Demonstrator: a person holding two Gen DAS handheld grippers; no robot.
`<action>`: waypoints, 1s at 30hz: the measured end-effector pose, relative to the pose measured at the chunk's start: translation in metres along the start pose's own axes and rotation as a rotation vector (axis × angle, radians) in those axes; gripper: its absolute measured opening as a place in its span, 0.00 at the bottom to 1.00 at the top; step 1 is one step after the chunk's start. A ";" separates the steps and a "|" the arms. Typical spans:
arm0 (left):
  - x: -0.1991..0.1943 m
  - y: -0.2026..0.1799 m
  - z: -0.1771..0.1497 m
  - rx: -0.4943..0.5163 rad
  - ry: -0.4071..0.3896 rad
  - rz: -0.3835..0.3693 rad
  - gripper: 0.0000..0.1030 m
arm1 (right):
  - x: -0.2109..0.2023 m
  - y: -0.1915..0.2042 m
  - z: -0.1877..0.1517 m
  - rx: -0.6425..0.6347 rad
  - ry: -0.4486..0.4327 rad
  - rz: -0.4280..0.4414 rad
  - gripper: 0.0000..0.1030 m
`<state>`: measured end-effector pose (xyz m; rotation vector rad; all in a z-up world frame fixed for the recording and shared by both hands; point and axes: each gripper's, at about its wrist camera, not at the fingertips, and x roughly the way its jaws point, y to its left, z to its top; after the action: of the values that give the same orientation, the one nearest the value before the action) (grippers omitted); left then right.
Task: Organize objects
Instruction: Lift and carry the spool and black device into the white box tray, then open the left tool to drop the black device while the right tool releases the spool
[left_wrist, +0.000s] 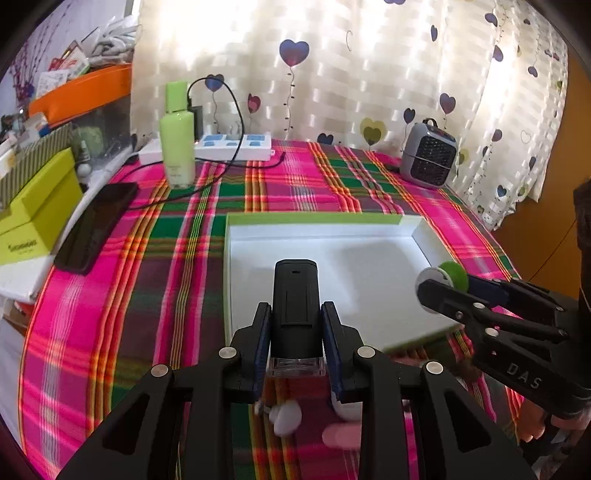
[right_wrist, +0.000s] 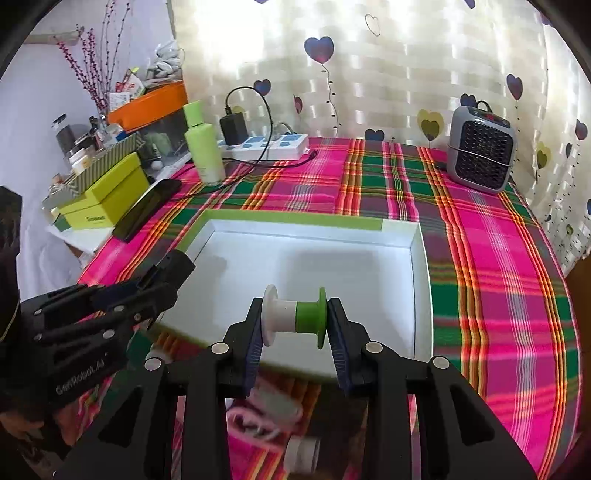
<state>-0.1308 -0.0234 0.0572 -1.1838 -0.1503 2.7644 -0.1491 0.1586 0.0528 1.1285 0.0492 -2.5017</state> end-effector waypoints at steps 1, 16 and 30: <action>0.003 0.001 0.003 -0.001 0.002 -0.001 0.24 | 0.004 -0.001 0.003 -0.002 0.006 0.000 0.34; 0.062 0.005 0.031 -0.016 0.085 0.003 0.24 | 0.070 -0.015 0.039 -0.007 0.108 -0.023 0.34; 0.085 0.009 0.038 -0.017 0.115 0.025 0.24 | 0.097 -0.015 0.047 -0.048 0.147 -0.069 0.34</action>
<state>-0.2172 -0.0206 0.0221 -1.3536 -0.1482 2.7120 -0.2455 0.1304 0.0124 1.3094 0.1910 -2.4585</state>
